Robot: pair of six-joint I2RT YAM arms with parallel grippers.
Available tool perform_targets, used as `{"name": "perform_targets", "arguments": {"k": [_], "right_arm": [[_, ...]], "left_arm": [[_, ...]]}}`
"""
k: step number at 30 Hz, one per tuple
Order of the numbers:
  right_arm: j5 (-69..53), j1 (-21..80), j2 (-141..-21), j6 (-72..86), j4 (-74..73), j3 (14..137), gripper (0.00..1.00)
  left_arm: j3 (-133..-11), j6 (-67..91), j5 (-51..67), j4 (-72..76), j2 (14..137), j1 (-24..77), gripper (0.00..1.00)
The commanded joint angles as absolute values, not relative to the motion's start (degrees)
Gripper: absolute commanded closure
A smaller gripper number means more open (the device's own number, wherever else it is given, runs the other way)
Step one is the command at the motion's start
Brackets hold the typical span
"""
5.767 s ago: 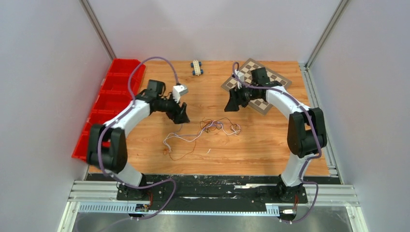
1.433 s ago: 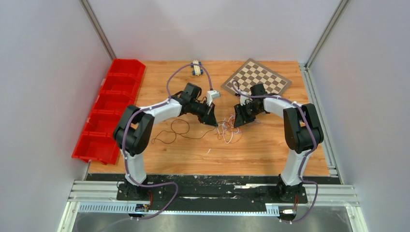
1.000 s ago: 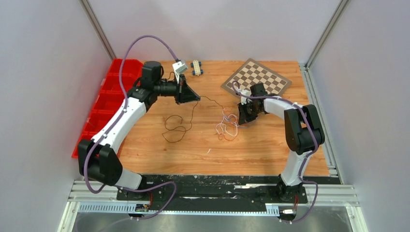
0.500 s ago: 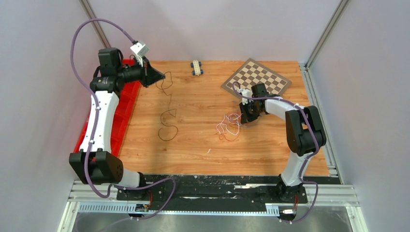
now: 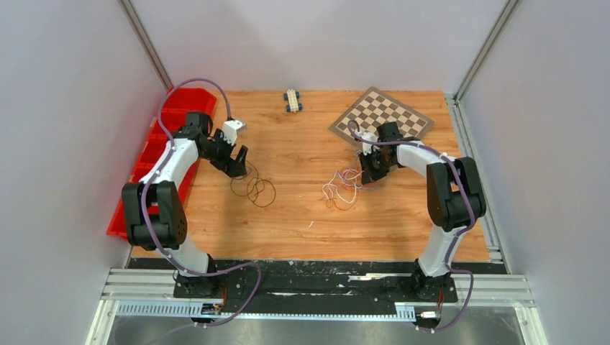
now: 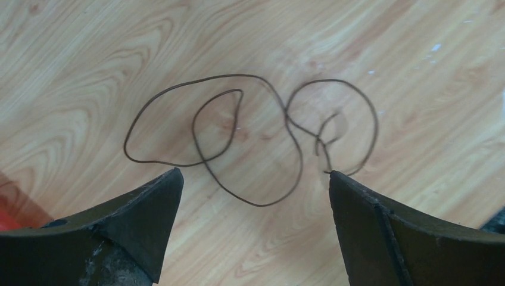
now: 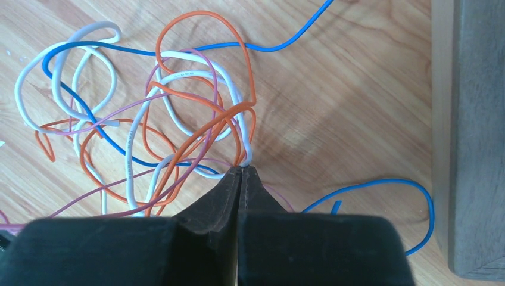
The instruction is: Untangle the cables
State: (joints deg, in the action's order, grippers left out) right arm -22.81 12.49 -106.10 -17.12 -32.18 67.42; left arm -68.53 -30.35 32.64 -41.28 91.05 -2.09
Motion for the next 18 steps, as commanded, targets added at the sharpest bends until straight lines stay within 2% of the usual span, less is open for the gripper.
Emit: {"name": "perform_targets", "arguments": {"k": [1, 9, 15, 18], "right_arm": [[-25.7, 12.3, -106.9, -18.4, -33.9, 70.7, 1.00], [-26.5, 12.3, -108.3, -17.8, -35.6, 72.3, 1.00], [-26.1, 12.3, -108.4, -17.6, -36.0, 72.8, 1.00], [-26.1, 12.3, -108.5, -17.6, -35.9, 72.9, 1.00]], "left_arm": [[-69.9, -34.3, 25.5, -36.0, 95.6, -0.8, 0.00], [-69.3, -40.4, 20.1, -29.8, 104.1, 1.4, 0.00], [-74.4, -38.9, 26.4, -35.6, 107.4, 2.1, 0.01], [-76.6, -37.2, 32.0, -42.8, 108.6, 2.4, 0.07]]}}
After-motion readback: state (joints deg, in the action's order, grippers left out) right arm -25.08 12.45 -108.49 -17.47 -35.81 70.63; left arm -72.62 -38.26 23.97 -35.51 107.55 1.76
